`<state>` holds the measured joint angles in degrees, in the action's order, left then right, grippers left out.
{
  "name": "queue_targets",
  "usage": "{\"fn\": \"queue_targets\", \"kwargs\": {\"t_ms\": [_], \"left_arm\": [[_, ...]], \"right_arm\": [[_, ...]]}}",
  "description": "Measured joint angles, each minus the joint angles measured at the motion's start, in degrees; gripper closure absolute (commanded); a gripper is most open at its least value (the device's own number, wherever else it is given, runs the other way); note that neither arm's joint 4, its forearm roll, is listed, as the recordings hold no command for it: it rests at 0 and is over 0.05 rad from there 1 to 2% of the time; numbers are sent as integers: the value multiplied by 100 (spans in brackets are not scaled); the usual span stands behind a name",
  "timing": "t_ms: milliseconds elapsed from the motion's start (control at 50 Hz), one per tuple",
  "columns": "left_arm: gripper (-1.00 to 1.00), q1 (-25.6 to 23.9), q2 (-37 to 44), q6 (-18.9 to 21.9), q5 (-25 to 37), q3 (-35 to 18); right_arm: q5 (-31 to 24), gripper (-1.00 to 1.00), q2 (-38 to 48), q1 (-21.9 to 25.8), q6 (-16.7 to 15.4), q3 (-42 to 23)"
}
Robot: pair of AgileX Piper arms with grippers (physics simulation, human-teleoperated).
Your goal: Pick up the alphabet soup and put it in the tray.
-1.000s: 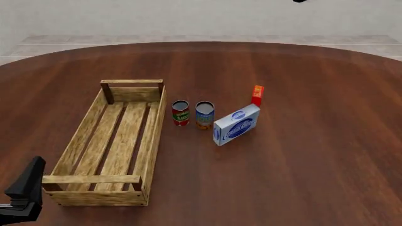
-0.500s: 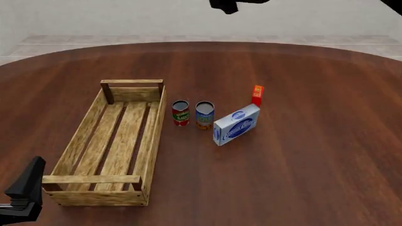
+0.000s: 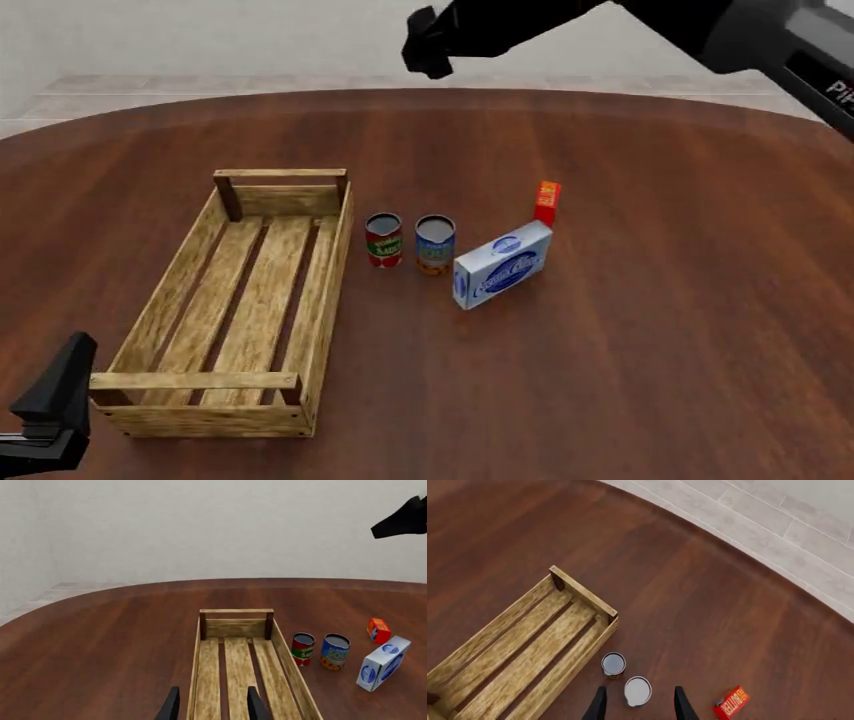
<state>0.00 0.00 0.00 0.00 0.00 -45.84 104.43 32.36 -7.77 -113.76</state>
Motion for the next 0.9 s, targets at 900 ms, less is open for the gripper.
{"fn": "queue_targets", "kwargs": {"t_ms": [900], "left_arm": [[-100, 0, 0, 0, 0, 0]], "right_arm": [[595, -100, 423, -15, 9, 1108]]}}
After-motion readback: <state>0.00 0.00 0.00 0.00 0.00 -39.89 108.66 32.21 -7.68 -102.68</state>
